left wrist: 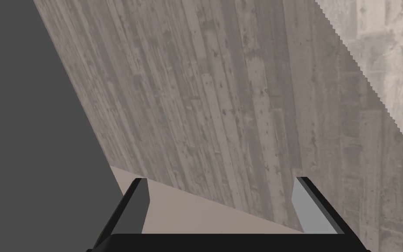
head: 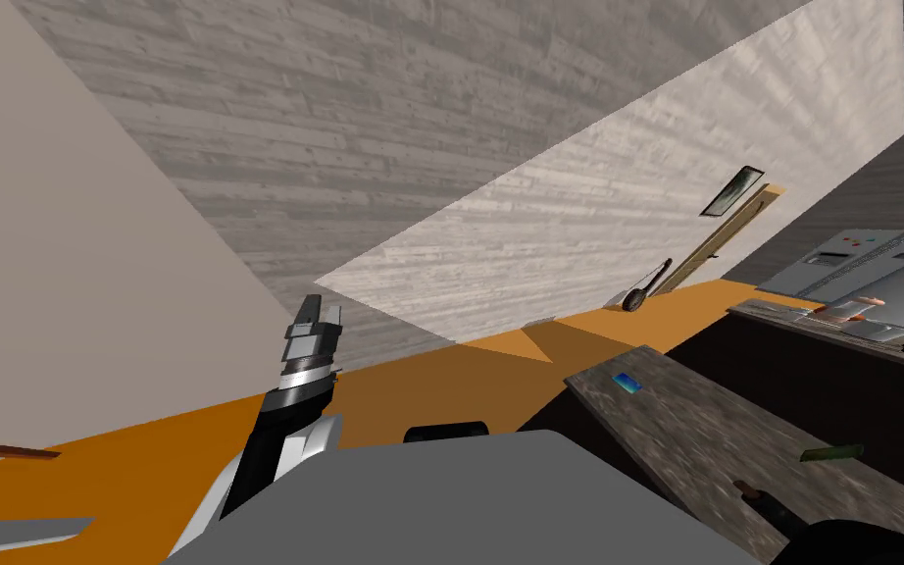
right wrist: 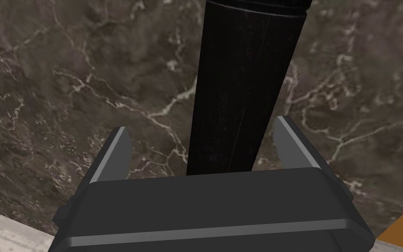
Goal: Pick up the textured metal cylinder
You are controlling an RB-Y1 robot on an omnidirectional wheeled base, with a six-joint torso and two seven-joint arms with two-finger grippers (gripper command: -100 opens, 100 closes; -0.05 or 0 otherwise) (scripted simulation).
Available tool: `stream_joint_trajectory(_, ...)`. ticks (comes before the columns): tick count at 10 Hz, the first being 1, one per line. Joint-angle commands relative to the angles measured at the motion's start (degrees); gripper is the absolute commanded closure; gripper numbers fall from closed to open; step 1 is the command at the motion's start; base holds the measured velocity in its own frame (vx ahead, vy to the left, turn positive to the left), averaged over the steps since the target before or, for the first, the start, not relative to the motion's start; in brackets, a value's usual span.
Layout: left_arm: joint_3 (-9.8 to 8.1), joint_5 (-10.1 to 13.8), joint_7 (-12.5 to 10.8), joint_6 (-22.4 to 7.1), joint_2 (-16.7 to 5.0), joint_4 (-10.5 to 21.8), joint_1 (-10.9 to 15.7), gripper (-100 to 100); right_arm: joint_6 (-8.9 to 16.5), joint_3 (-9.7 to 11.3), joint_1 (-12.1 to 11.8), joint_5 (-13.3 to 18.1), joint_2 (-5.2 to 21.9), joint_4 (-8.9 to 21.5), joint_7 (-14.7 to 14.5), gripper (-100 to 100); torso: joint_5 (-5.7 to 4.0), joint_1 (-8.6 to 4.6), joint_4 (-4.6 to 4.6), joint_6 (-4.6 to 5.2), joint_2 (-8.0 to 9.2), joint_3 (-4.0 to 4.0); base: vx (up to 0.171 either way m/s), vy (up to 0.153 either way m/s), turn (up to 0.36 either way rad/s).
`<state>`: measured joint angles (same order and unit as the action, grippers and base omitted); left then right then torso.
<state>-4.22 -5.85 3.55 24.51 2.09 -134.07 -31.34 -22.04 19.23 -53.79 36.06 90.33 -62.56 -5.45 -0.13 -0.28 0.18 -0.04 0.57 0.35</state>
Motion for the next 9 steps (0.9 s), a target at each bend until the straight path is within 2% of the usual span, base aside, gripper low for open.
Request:
stream_joint_trajectory(1,0.00,0.00,0.00,0.00,0.00,0.00,0.00,0,1.43,-0.42,-2.77,-0.93,-0.39,-0.74,2.86,-100,0.00,0.00,0.00,0.00,0.00,0.00,-0.203,0.026,0.465)
stream_joint_trajectory(2,0.00,0.00,0.00,0.00,0.00,0.00,0.00,0,1.43,-0.42,-2.77,-0.93,-0.39,-0.74,3.59,-100,0.02,0.02,0.03,0.05,0.14,0.08,-0.161,0.019,0.201)
stream_joint_trajectory(3,-0.01,0.00,0.00,0.00,0.00,0.00,-0.01,0,2.27,-0.34,-4.13,-1.33,-0.71,-1.04,5.40,-100,0.00,-0.03,0.04,0.12,0.09,0.07,-0.167,0.026,0.384)
stream_joint_trajectory(5,-0.01,0.00,0.00,0.00,0.00,0.00,-0.02,0,1.93,-0.37,-3.85,-1.29,-0.53,-0.88,5.36,-100,-0.01,-0.10,0.01,0.13,-0.02,0.01,-0.085,0.007,0.101)
stream_joint_trajectory(6,-0.02,0.00,0.00,0.00,-0.01,0.00,-0.03,0,2.02,-0.37,-3.89,-1.31,-0.53,-0.92,5.59,100,-0.03,-0.16,-0.03,0.14,-0.25,-0.12,-0.010,0.002,-0.004)
stream_joint_trajectory(9,-0.02,0.00,0.00,0.00,-0.01,0.00,-0.04,0,2.01,-0.38,-3.89,-1.34,-0.57,-0.91,5.64,100,-0.05,-0.22,-0.12,0.09,-0.52,-0.30,0.000,0.000,0.000)
